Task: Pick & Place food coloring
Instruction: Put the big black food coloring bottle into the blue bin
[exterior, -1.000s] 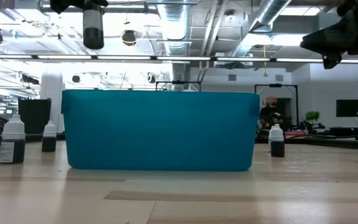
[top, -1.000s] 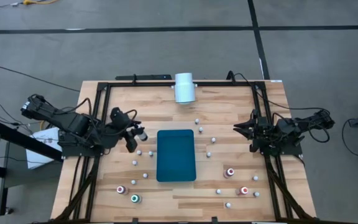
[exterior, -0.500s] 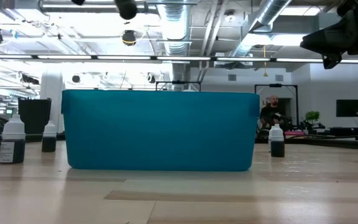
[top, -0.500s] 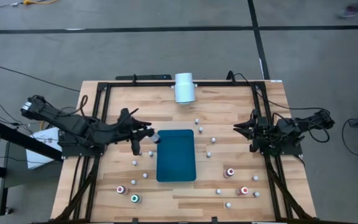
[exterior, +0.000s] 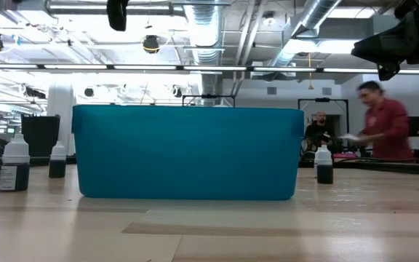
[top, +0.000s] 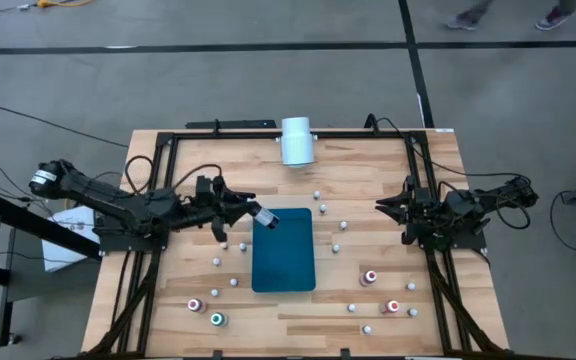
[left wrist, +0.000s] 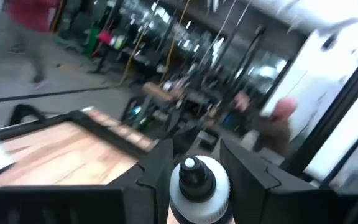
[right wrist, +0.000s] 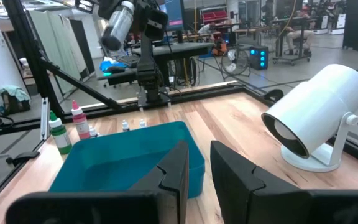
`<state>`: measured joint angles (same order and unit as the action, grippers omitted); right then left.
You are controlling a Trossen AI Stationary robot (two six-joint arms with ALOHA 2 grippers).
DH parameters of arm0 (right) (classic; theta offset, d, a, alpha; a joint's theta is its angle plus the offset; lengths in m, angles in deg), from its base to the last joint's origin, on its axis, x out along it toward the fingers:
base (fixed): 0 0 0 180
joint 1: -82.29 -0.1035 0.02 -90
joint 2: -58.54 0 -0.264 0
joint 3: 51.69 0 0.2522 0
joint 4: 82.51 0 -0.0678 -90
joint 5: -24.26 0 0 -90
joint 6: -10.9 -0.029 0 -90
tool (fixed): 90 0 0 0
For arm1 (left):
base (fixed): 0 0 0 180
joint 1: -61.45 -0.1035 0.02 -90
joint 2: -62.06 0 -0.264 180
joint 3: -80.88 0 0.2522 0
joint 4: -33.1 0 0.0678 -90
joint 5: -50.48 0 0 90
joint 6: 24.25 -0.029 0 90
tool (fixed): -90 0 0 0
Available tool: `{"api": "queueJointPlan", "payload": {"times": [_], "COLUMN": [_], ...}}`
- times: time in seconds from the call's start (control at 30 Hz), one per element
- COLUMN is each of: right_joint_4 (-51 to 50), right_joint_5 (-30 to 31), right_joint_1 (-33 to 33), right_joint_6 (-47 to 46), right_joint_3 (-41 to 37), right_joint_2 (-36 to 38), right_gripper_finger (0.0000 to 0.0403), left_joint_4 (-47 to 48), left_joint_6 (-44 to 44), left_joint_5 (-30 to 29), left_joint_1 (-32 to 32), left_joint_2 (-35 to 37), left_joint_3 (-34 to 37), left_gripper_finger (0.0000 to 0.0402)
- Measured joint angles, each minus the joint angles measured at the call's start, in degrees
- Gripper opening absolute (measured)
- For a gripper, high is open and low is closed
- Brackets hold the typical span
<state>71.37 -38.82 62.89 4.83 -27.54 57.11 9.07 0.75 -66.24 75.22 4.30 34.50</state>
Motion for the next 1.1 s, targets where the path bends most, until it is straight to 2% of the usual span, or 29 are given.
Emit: {"api": "queueJointPlan", "payload": {"times": [0.13,0.33,0.67,0.8,1.1], "right_joint_4": [0.0,-0.01,-0.02,0.0,0.0], "right_joint_5": [0.0,-0.02,-0.04,-0.04,-0.04], "right_joint_1": [0.0,-0.01,0.0,-0.02,-0.02], "right_joint_6": [0.0,0.0,0.0,0.0,0.0], "right_joint_3": [0.0,0.0,0.0,-0.02,0.0], "right_joint_2": [0.0,-0.01,-0.02,0.0,0.0], "right_gripper_finger": [0.0059,0.0059,0.0059,0.0059,0.0059], "left_joint_4": [-8.99,-13.4,-13.17,-13.25,-15.17], "left_joint_6": [2.04,4.66,6.93,5.74,-3.41], "left_joint_5": [3.42,7.9,9.1,12.06,31.56], "left_joint_1": [-1.42,-3.52,-4.67,-4.67,-6.01], "left_joint_2": [0.0,0.01,0.02,0.02,0.0], "left_joint_3": [3.35,3.87,3.87,3.87,3.86], "left_gripper_finger": [0.0107,0.0107,0.0107,0.0107,0.0107]}}
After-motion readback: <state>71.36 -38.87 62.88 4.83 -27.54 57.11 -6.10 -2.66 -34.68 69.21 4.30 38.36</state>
